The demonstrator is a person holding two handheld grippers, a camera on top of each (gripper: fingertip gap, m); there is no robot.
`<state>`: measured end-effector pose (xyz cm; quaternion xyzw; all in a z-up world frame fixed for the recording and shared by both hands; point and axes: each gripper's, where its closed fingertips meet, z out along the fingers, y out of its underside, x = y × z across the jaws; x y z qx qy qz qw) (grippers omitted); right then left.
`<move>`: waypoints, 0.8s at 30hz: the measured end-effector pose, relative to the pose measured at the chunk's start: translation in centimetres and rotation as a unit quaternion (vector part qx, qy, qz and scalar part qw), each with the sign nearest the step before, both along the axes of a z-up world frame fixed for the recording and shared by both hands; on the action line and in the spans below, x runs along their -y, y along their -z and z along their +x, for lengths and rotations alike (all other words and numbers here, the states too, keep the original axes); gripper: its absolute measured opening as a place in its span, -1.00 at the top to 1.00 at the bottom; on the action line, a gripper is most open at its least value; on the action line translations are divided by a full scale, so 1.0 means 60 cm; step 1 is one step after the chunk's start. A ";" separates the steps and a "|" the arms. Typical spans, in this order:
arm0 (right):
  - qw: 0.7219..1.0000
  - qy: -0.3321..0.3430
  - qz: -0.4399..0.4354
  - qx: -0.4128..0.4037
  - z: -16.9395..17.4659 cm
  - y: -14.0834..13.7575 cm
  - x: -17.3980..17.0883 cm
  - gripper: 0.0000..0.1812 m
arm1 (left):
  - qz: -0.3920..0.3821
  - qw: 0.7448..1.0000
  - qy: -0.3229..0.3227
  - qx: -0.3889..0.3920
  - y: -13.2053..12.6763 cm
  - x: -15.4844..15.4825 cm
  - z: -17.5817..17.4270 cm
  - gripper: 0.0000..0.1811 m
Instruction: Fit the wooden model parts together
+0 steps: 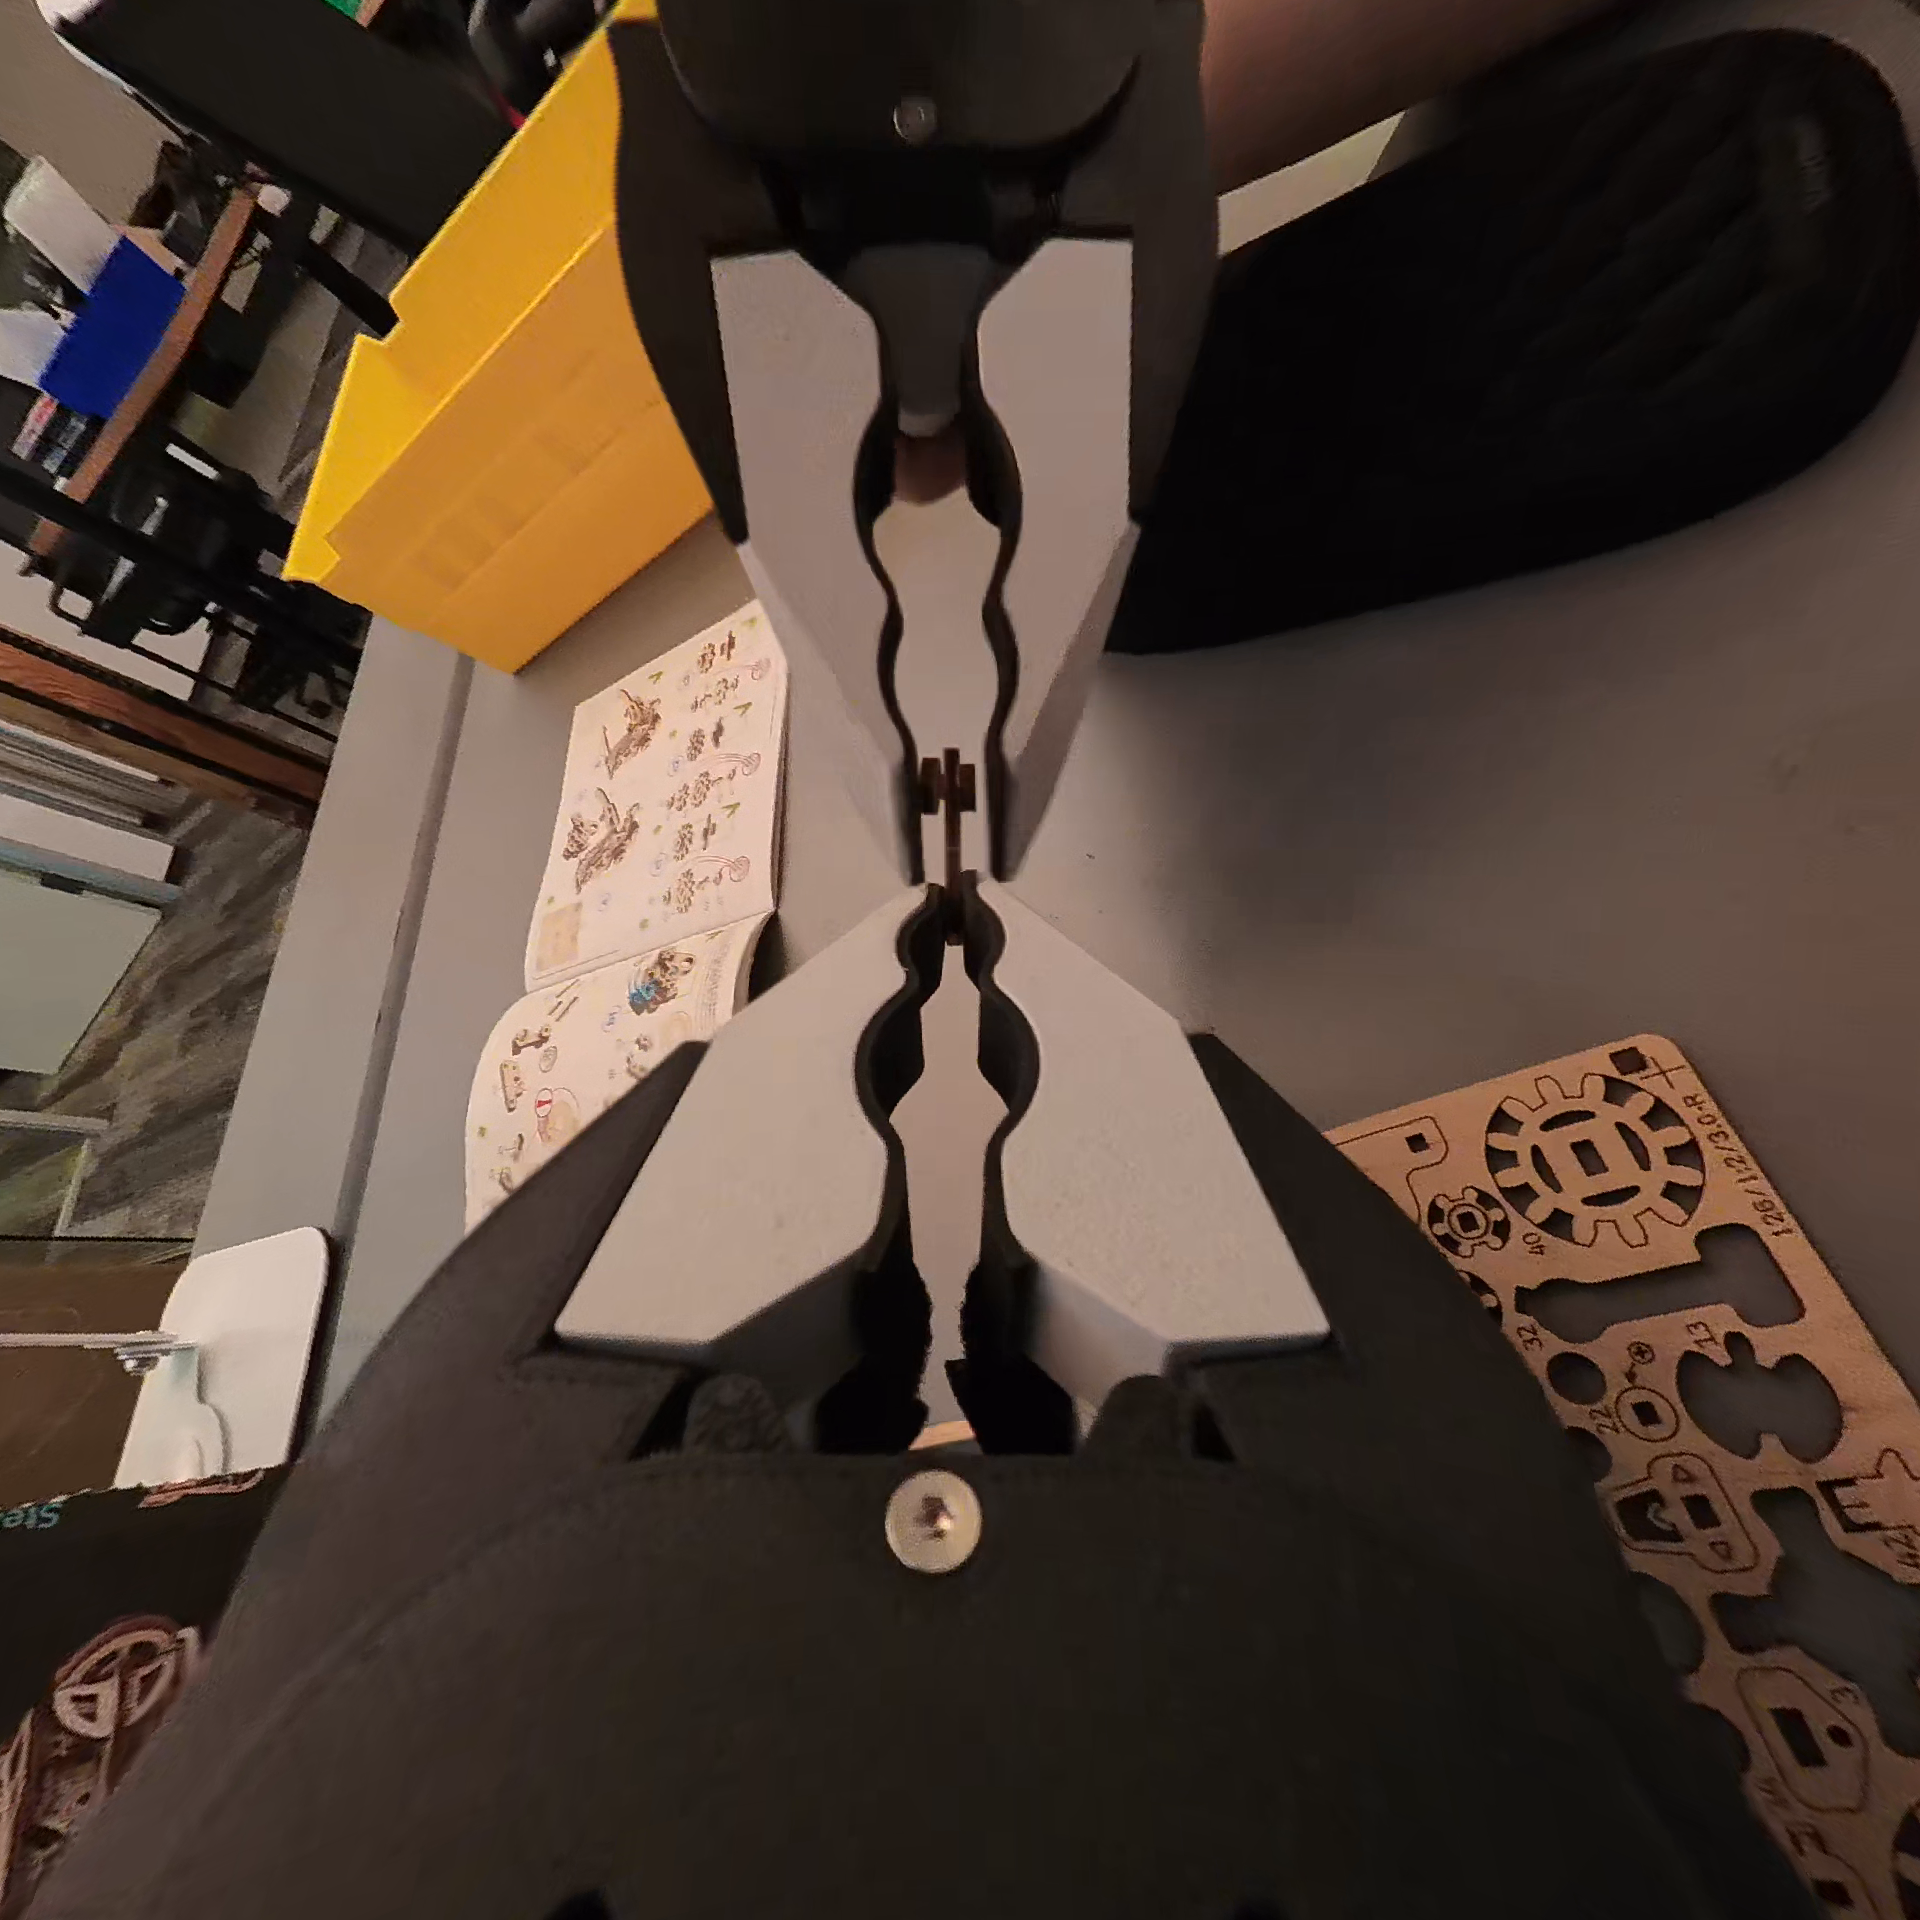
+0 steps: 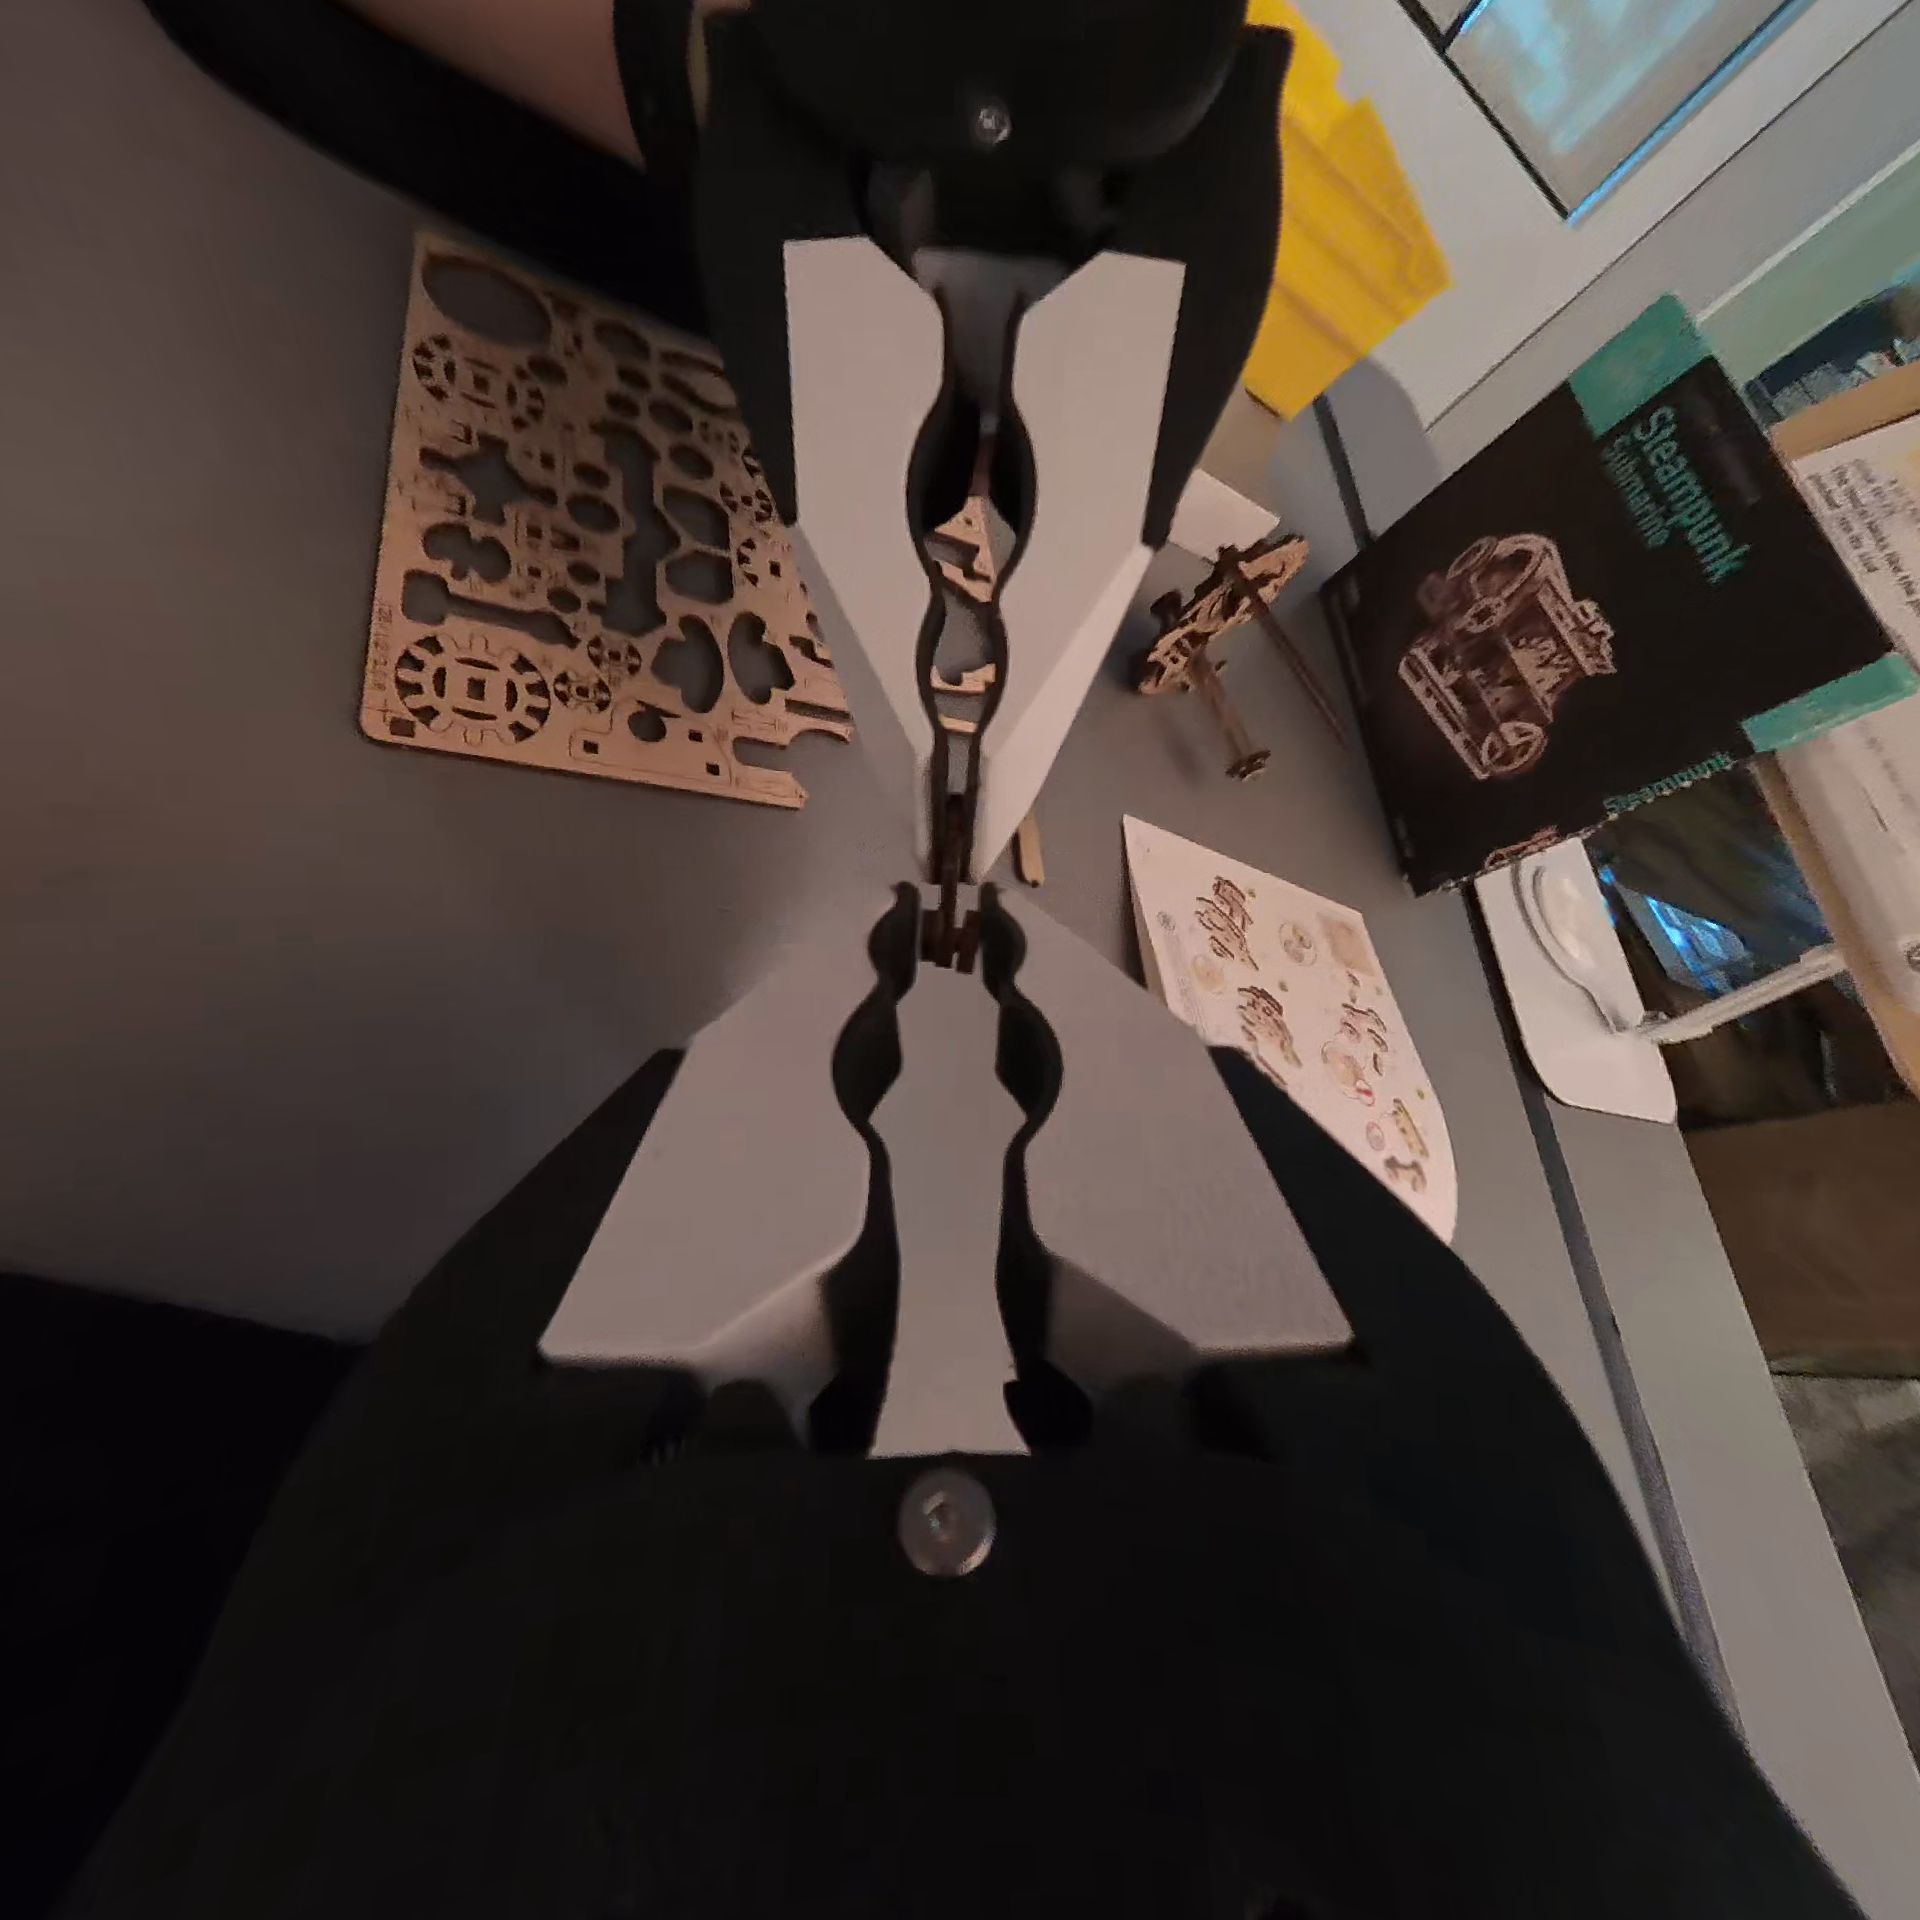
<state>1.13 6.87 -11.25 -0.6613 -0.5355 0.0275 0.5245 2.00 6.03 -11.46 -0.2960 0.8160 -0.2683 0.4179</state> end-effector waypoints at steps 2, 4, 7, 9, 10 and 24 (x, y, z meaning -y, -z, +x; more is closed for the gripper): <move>1.000 0.002 0.000 0.004 0.000 0.001 -0.001 0.91 | -0.005 1.000 -0.001 -0.005 0.002 0.000 0.000 1.00; 1.000 0.005 -0.004 0.005 0.000 0.002 -0.001 0.90 | -0.005 1.000 -0.002 -0.009 0.004 -0.001 0.000 1.00; 1.000 0.014 -0.017 0.011 0.000 0.008 -0.003 0.90 | 0.002 1.000 -0.007 -0.021 0.013 -0.005 -0.001 1.00; 0.999 0.018 -0.016 0.028 -0.001 0.015 -0.004 0.90 | 0.005 1.000 -0.007 -0.028 0.018 -0.005 -0.001 1.00; 0.999 0.021 -0.017 0.040 -0.001 0.021 -0.005 0.90 | 0.006 0.999 -0.007 -0.033 0.020 -0.004 -0.001 1.00; 0.998 0.020 -0.035 0.057 -0.005 0.043 -0.003 0.91 | -0.026 0.996 -0.006 -0.086 0.039 -0.001 -0.008 1.00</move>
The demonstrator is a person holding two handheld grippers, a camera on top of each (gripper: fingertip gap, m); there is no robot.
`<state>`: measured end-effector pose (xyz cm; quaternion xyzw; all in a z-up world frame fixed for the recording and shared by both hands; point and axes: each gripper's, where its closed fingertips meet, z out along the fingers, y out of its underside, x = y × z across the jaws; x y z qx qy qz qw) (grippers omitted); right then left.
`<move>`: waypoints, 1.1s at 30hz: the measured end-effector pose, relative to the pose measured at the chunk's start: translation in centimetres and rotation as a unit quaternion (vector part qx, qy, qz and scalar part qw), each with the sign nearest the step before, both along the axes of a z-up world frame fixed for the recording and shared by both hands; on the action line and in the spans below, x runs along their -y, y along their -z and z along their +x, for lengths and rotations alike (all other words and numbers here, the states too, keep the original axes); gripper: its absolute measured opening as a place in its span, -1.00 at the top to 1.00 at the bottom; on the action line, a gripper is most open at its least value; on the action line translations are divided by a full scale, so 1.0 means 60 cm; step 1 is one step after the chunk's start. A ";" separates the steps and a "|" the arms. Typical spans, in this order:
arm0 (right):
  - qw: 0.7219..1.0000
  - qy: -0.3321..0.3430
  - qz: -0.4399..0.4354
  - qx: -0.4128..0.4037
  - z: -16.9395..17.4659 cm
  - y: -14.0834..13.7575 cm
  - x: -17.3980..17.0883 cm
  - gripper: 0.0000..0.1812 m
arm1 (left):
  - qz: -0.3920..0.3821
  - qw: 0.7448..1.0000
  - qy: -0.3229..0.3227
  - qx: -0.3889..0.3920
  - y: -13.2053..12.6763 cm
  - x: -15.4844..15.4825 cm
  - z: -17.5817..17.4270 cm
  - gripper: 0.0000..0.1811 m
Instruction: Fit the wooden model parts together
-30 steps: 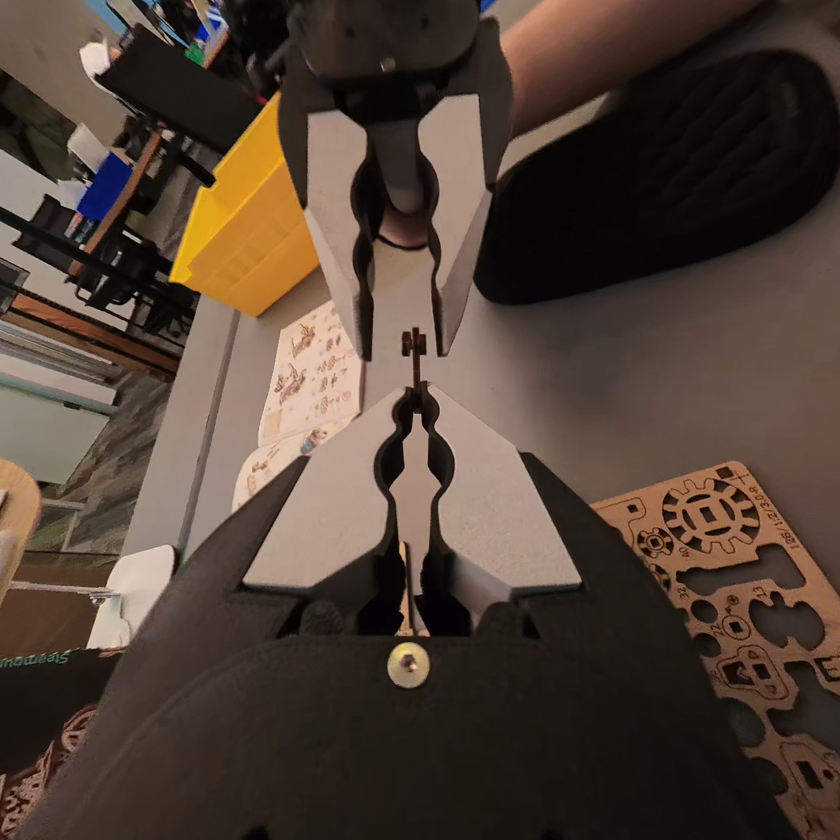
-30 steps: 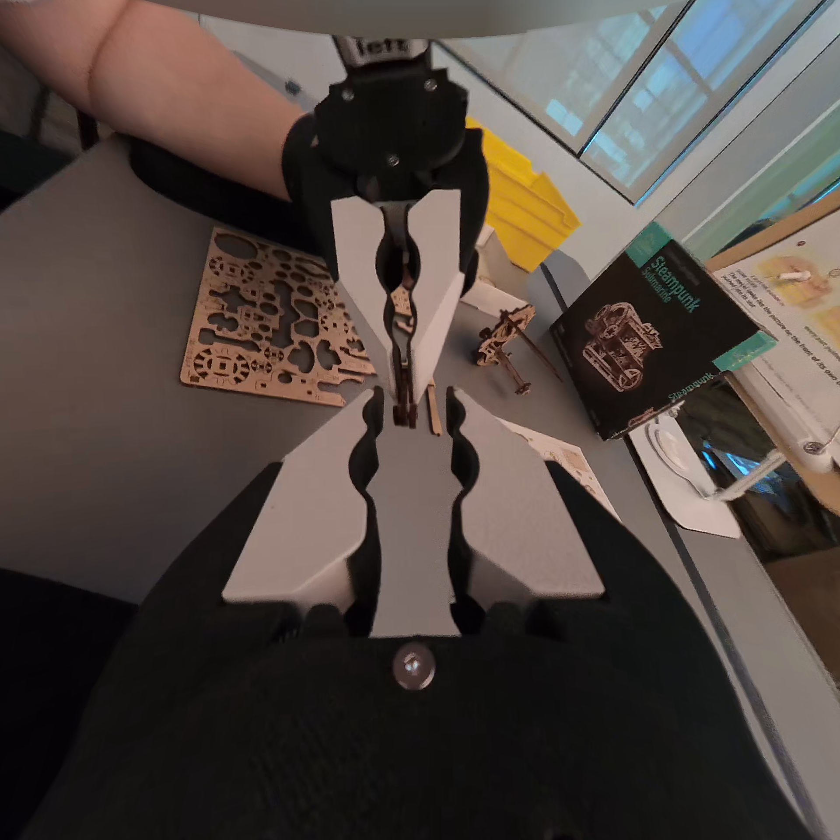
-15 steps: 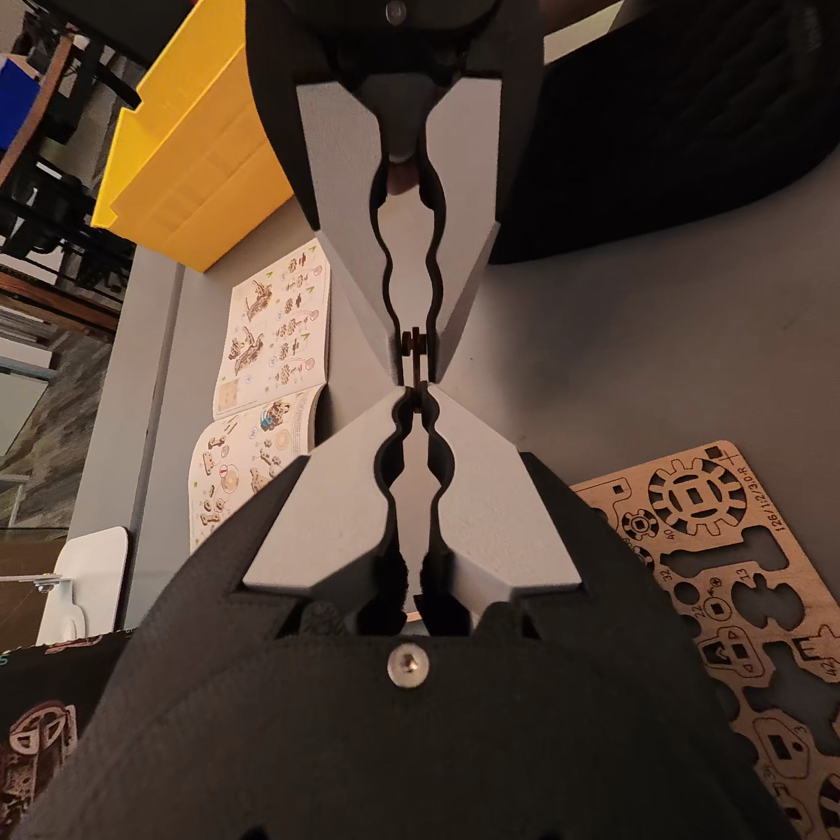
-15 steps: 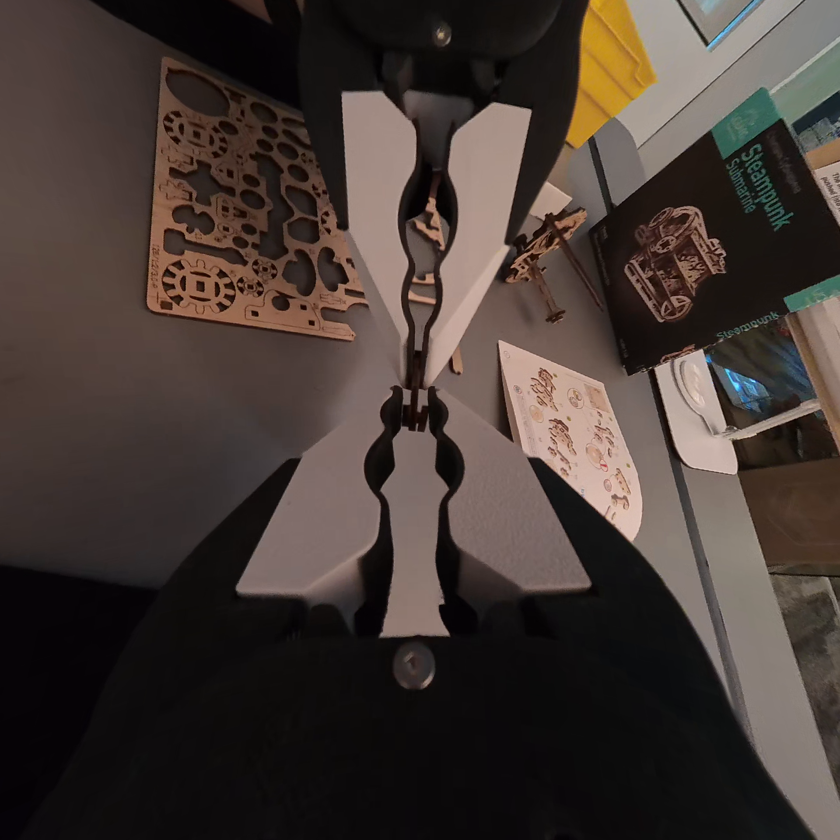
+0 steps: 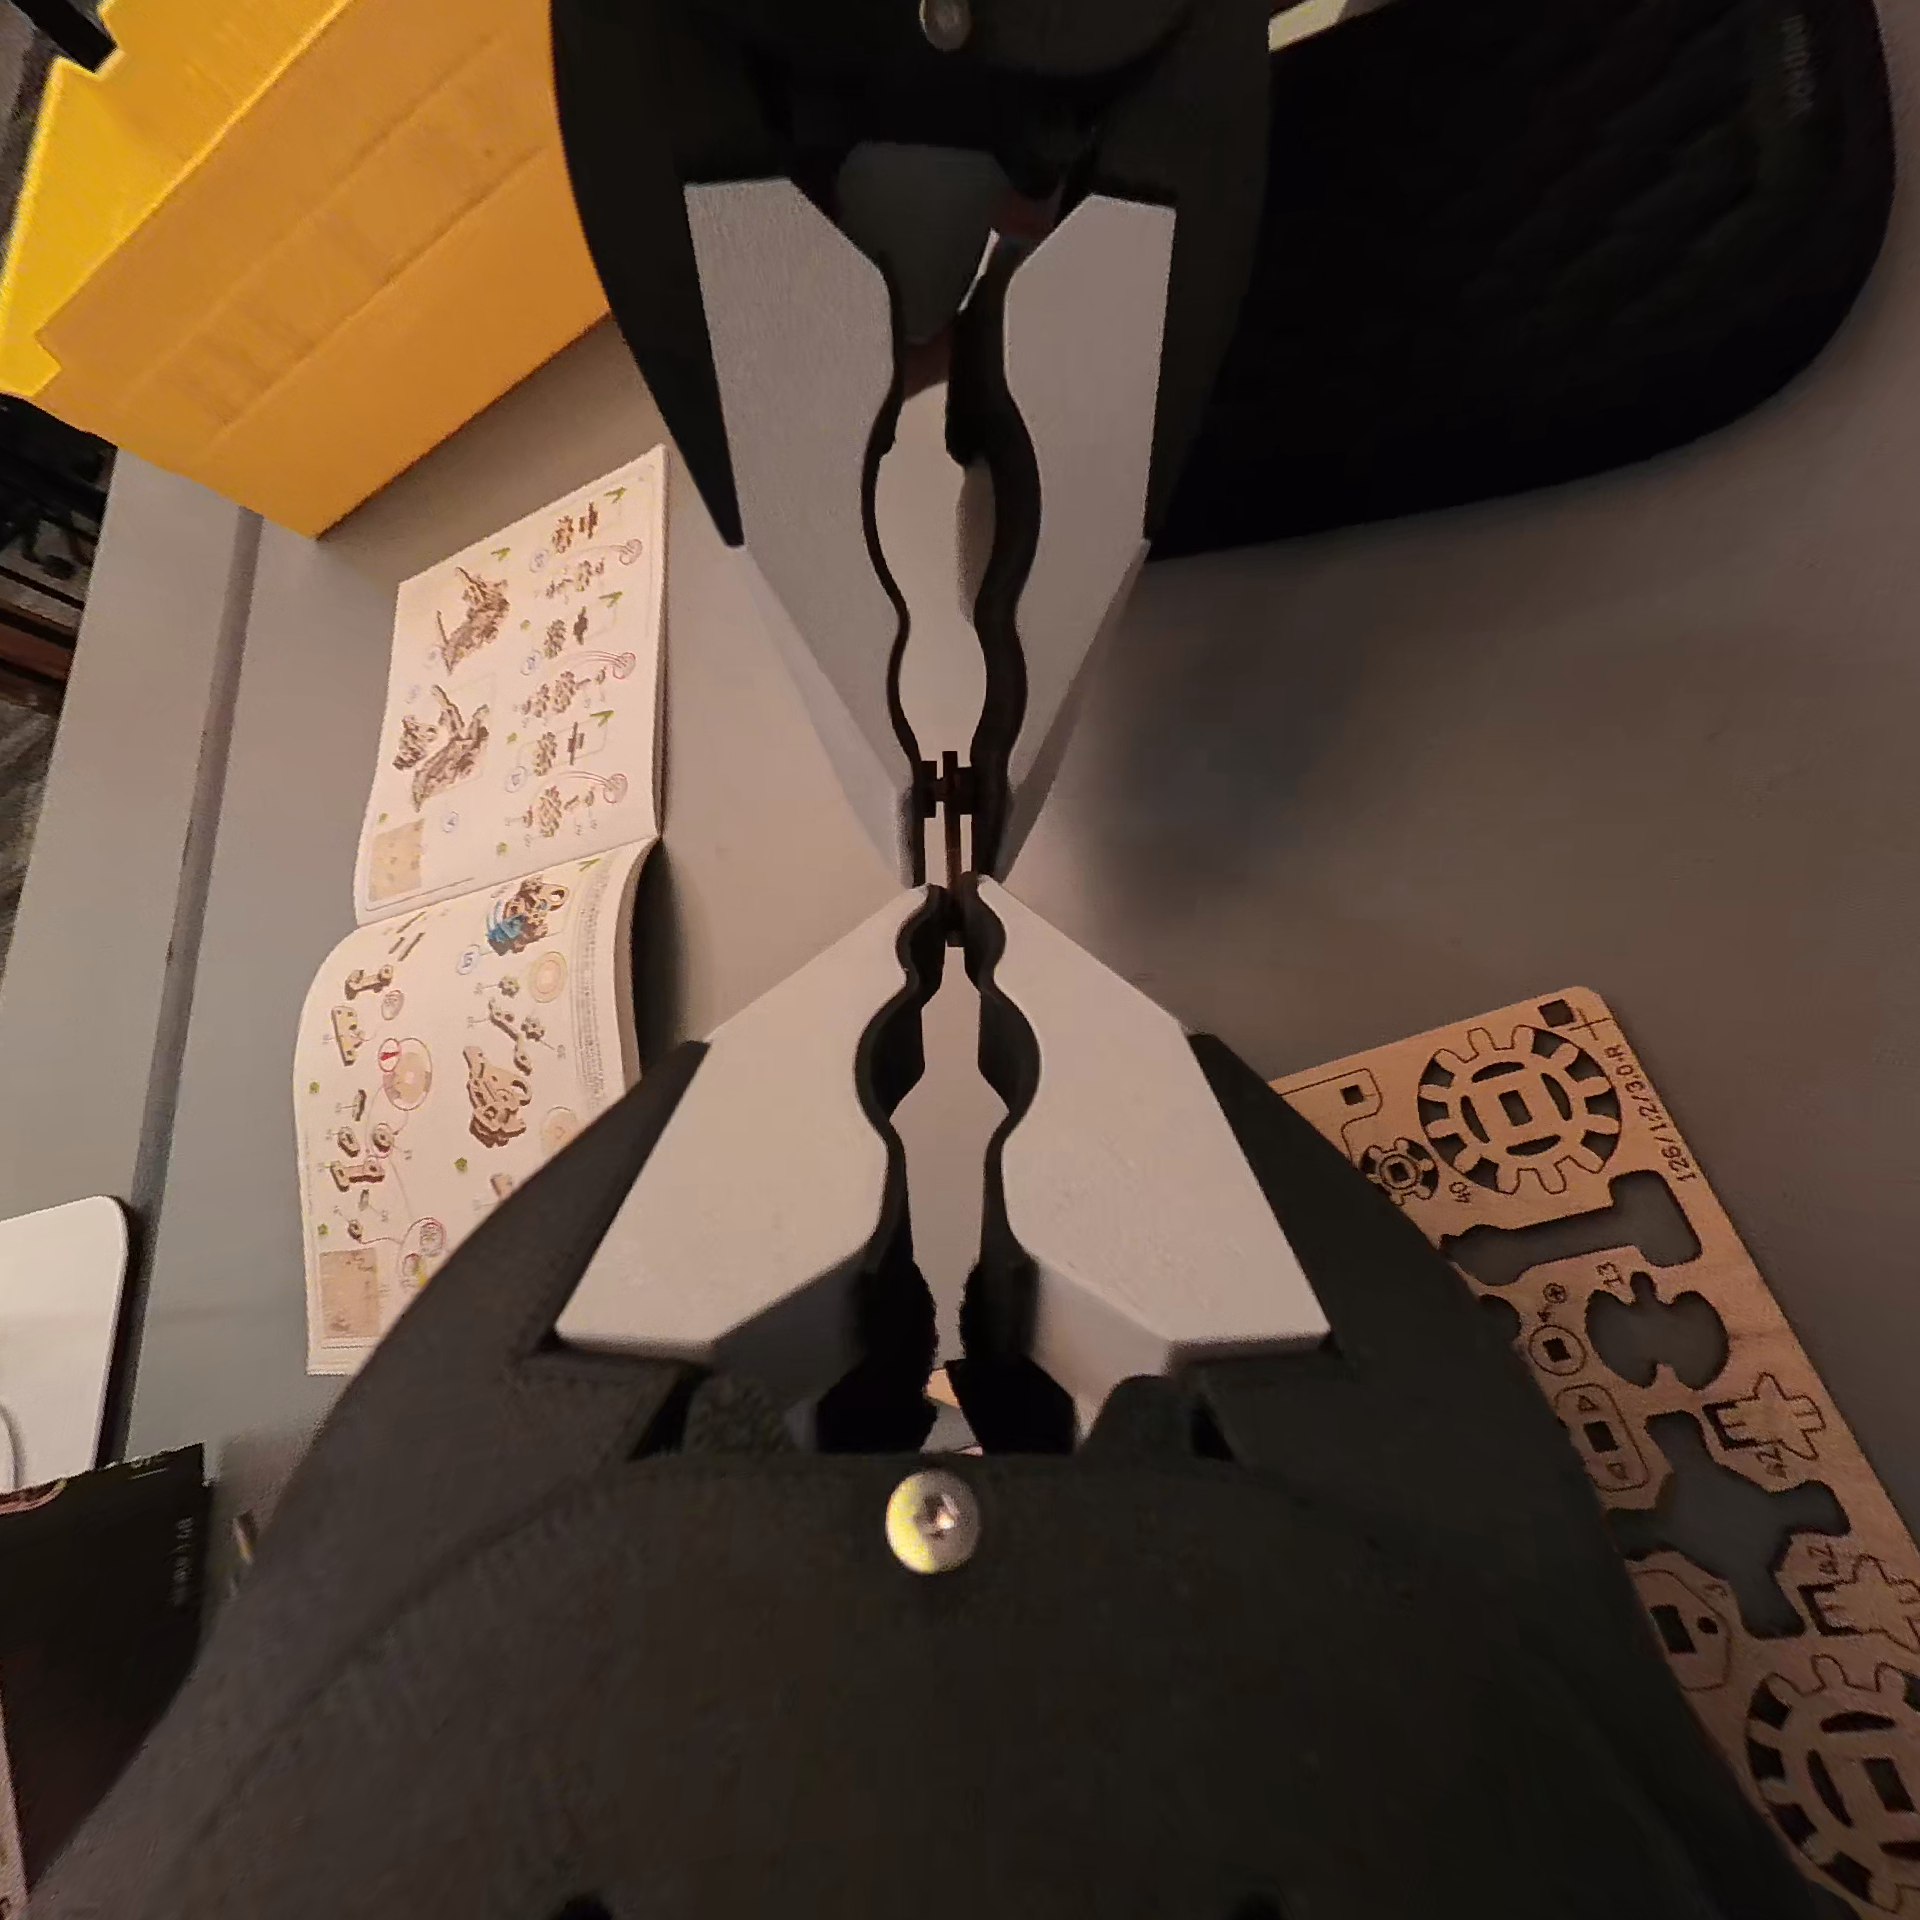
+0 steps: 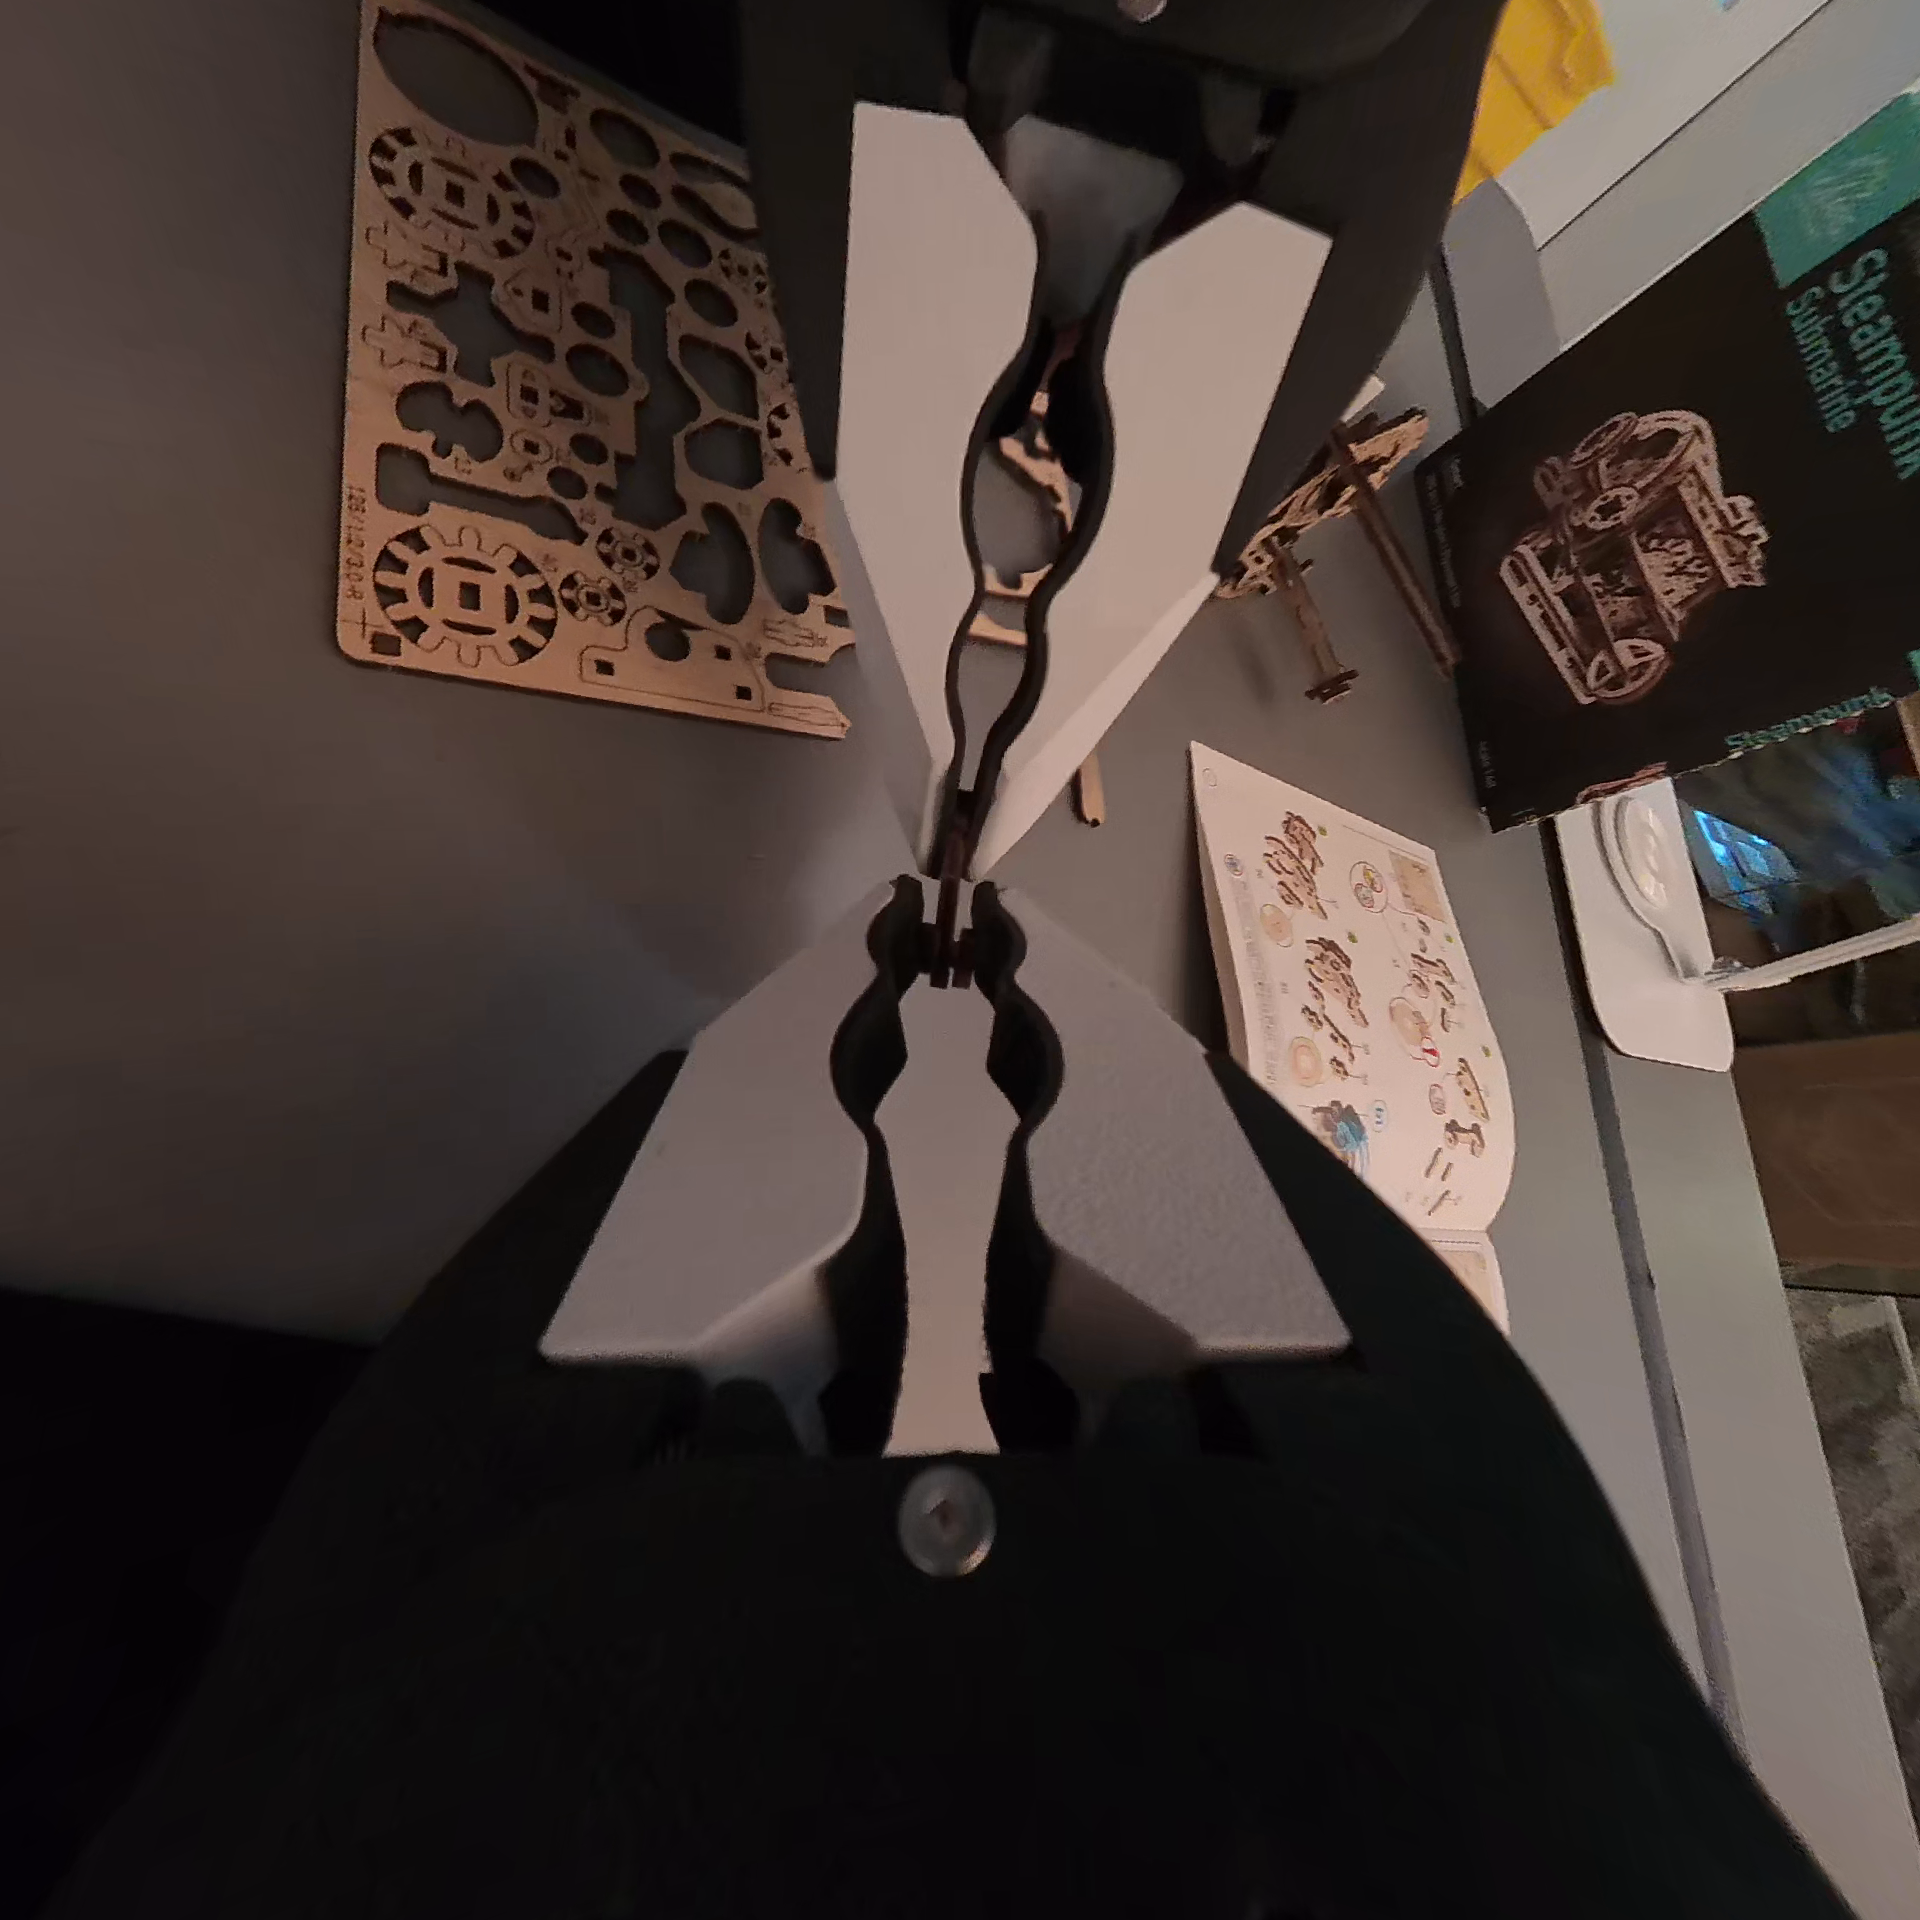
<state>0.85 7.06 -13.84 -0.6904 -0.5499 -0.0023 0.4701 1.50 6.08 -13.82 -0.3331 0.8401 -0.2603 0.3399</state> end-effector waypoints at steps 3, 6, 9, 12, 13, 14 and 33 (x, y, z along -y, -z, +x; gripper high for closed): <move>1.000 -0.011 0.005 0.003 -0.002 0.002 0.003 0.91 | -0.006 1.000 0.004 -0.009 0.002 0.002 -0.002 1.00; 1.000 -0.017 -0.001 0.008 -0.003 0.005 0.006 0.91 | -0.010 1.000 0.008 -0.019 0.005 0.005 -0.004 1.00; 1.000 -0.006 0.010 -0.016 -0.003 0.000 -0.004 0.91 | 0.004 1.000 -0.001 -0.007 0.001 -0.004 -0.001 1.00; 1.000 0.000 -0.001 -0.026 -0.004 -0.001 -0.005 0.91 | 0.002 1.000 -0.005 -0.012 0.002 -0.005 -0.002 1.00; 1.000 0.001 0.010 -0.016 -0.004 0.001 -0.006 0.91 | 0.007 1.000 -0.004 -0.013 0.003 -0.004 -0.002 1.00; 1.000 0.007 0.014 -0.006 -0.004 0.004 -0.007 0.90 | 0.011 1.000 -0.006 -0.014 0.004 -0.006 -0.002 1.00; 0.999 0.026 -0.012 -0.015 -0.006 0.016 -0.012 0.91 | -0.016 0.999 -0.015 -0.045 0.016 -0.009 -0.005 0.99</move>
